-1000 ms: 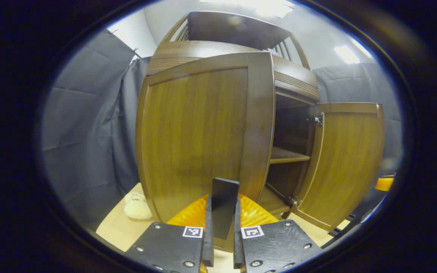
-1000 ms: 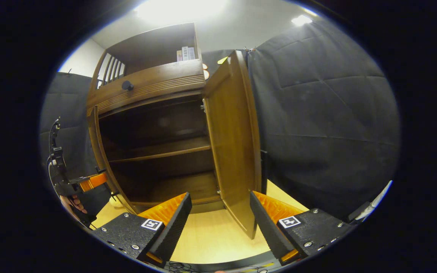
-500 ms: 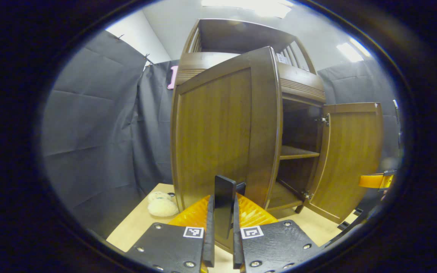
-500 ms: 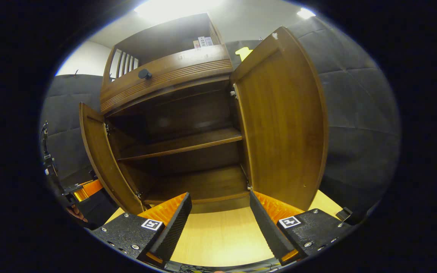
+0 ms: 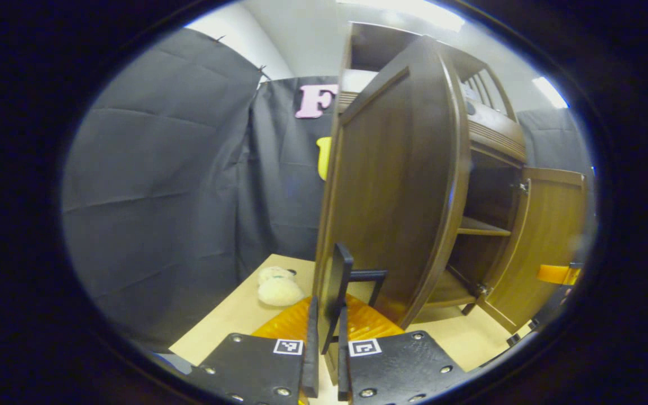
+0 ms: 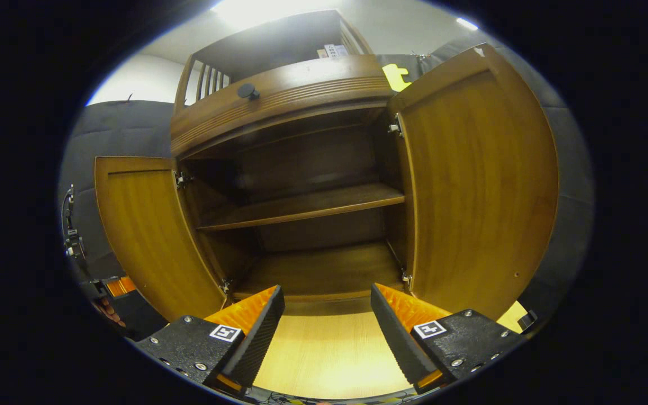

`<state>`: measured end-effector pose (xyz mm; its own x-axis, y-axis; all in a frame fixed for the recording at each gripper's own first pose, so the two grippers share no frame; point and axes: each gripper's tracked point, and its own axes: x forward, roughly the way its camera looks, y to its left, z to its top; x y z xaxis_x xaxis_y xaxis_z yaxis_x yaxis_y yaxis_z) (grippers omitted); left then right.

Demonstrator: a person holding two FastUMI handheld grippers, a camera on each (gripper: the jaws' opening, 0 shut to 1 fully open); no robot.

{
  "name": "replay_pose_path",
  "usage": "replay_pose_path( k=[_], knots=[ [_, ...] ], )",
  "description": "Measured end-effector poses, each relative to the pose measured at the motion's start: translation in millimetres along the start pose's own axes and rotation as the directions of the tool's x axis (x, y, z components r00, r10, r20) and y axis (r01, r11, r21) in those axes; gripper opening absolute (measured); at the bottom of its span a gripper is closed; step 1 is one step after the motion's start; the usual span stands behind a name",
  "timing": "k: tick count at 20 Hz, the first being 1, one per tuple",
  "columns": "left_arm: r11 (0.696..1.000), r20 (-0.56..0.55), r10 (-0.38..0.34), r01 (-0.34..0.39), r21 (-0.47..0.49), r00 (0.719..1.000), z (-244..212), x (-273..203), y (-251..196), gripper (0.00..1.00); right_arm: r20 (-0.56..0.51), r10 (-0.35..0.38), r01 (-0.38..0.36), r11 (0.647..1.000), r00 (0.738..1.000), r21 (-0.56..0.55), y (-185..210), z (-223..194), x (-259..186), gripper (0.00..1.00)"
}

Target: Open the right door of the double-door shoe cabinet with the right hand, and open the left door with the left hand.

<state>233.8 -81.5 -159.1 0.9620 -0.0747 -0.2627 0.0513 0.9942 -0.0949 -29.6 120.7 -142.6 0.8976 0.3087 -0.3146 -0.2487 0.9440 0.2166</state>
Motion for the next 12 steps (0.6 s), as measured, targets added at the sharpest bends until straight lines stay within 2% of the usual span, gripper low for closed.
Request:
replay_pose_path(
  k=[2, 3, 6, 8, 9, 12],
  knots=[
    [0.998, 0.009, -0.051, 0.05, 0.035, 0.999, 0, -7, 11, 0.14, -0.009, 0.006, -0.006, 1.0, 1.0, 0.003, 4, -1, 3, 0.95],
    [0.995, 0.01, -0.068, 0.068, 0.068, 0.998, 2, -6, 16, 0.14, -0.01, 0.007, -0.007, 1.0, 1.0, 0.005, 5, -1, 4, 0.91],
    [0.984, 0.02, -0.086, 0.082, 0.16, 0.996, 4, -3, 40, 0.14, -0.008, -0.004, 0.004, 1.0, 1.0, -0.014, 1, 4, 11, 0.95],
    [0.987, 0.007, -0.085, 0.083, 0.136, 0.996, 1, -2, 52, 0.17, 0.011, -0.029, 0.03, 0.999, 1.0, -0.032, -6, 13, 13, 0.95],
    [0.987, -0.005, -0.09, 0.089, 0.134, 0.996, -1, -2, 56, 0.14, 0.027, -0.037, 0.038, 0.998, 0.999, -0.04, -9, 20, 14, 0.95],
    [0.989, 0.0, -0.072, 0.071, 0.132, 0.997, 2, -12, 66, 0.15, 0.064, -0.055, 0.059, 0.996, 0.996, -0.066, -18, 36, 16, 0.95]
  ],
)
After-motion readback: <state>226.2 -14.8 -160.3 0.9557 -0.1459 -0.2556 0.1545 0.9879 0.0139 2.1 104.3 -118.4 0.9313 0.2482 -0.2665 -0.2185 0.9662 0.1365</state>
